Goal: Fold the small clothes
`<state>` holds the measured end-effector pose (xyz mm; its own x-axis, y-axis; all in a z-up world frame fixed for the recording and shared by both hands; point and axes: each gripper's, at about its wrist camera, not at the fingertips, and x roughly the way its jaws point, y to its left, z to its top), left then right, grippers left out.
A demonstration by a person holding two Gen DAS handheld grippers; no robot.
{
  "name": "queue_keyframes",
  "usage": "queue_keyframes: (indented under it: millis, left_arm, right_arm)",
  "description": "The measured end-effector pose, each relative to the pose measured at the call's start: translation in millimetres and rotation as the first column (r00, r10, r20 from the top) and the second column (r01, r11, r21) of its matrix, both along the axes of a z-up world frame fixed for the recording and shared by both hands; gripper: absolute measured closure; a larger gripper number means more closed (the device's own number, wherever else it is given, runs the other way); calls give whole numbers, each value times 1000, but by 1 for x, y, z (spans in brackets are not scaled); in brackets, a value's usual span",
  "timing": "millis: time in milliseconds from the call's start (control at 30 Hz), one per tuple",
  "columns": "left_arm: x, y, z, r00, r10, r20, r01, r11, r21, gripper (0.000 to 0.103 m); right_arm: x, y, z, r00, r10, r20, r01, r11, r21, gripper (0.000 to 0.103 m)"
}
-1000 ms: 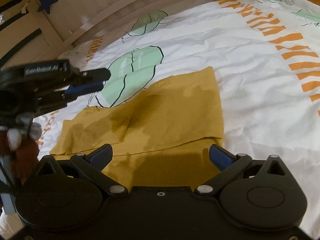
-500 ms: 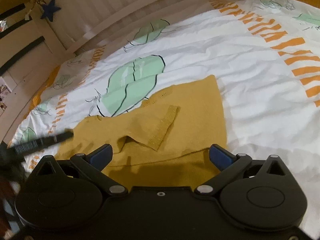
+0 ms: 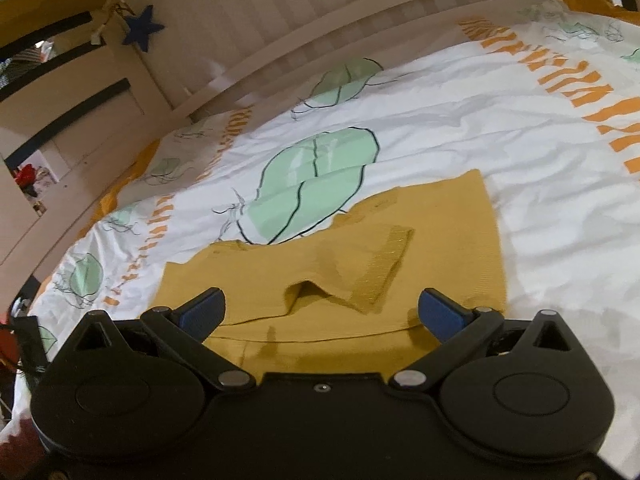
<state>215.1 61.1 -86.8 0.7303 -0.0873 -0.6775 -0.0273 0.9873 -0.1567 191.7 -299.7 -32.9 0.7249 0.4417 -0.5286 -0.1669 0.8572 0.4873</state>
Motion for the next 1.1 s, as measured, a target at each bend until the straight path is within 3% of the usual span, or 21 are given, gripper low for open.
queue_keyframes:
  millis: [200,267,333,467,633,800,900,967,1100]
  left_arm:
    - [-6,-3,-12,998,5,66,-6,1000,20,56]
    - [-5,-3,-11,998,4,65,-5,1000,21,55]
    - [-5,-2,-11,998,3,66,-4,1000,16,55]
    - [-5,0,-12,998,0,68,-1,1000,8,55]
    - [-6,1,-13,998,-1,68,0,1000,3,55]
    - [-6,2,-13,998,2,70,-2,1000,-10,55]
    - [-6,2,-12,998,0,69,0,1000,-13,55]
    - [-6,2,-11,998,-5,66,6,1000,-15,54]
    - [-11,2,-4,997,-23,68,24,1000,-16,54]
  right_arm:
    - [2,7,-5,1000,20,-19,-20,1000,15,2]
    - [4,9,-6,999,18,-32,-17,999,30,16]
    - [8,10,-7,999,11,-48,-9,999,33,22]
    - [20,9,-9,997,-25,-71,28,999,32,22]
    - [47,-4,-28,982,-91,-163,107,990,94,24]
    - [63,1,-35,980,-90,-179,102,993,63,30]
    - [71,6,-36,977,-73,-200,88,994,69,49]
    - [77,8,-38,971,-65,-230,83,994,67,83]
    - [86,15,-21,965,-42,-260,71,992,105,84]
